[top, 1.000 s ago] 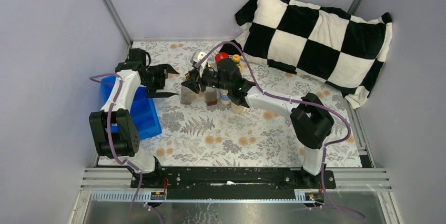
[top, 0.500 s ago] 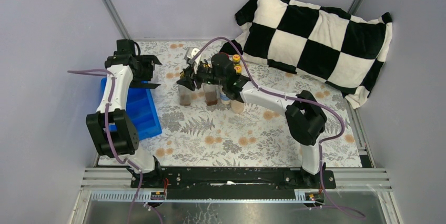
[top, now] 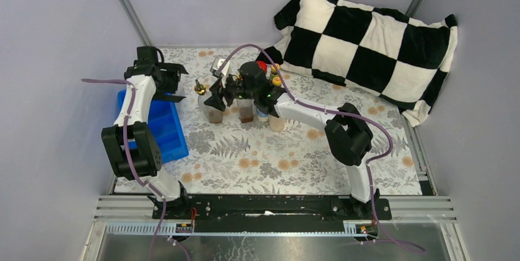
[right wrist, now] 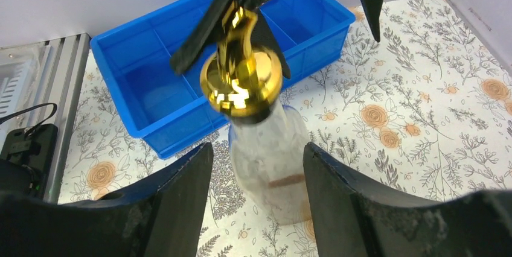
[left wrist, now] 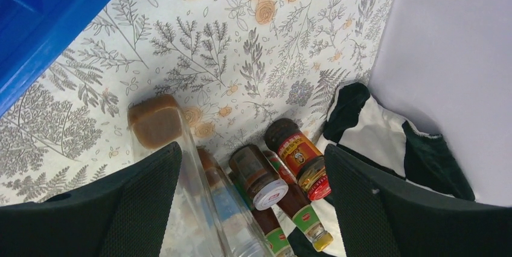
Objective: Organize the condiment bottles
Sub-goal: Place the bottle at the center of the board, then move the bottle to the center of the board.
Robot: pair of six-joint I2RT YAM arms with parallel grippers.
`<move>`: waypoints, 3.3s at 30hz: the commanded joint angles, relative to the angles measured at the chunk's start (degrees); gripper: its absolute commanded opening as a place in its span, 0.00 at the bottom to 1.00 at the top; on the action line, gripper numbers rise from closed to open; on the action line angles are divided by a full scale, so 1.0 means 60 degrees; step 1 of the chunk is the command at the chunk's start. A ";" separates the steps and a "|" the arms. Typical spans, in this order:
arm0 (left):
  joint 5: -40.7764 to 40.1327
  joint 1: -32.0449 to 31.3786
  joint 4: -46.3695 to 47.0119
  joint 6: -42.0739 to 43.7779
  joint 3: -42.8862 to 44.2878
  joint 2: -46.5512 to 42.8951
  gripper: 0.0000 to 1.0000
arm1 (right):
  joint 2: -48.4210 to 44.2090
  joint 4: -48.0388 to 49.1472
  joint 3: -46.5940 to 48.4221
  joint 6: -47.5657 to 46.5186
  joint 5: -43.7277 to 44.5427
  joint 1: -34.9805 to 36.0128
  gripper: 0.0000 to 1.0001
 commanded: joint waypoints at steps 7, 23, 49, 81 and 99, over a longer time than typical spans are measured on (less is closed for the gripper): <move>-0.0115 0.0130 0.1248 0.0574 -0.0467 -0.0330 0.90 | 0.0035 -0.0114 0.0775 0.0117 -0.0280 0.0026 0.65; 0.0268 0.0138 0.2065 0.0602 -0.1120 -0.0633 0.86 | -0.0170 -0.0053 0.0461 0.0124 -0.0211 0.0030 0.65; -0.0352 0.0116 0.2194 0.2323 -0.0474 -0.2036 0.84 | -0.3144 -0.2160 -0.0558 -0.0196 0.0354 0.0030 0.67; -0.6789 -0.6985 -0.1691 0.4111 -0.2408 -0.6007 0.68 | -0.9053 -0.4665 -0.6610 0.4874 0.4871 -0.0510 0.63; -0.6473 -1.0013 -0.0391 0.3374 -0.3966 -0.3072 0.75 | -0.6449 -0.0590 -0.8729 0.7290 0.2536 -0.1975 0.69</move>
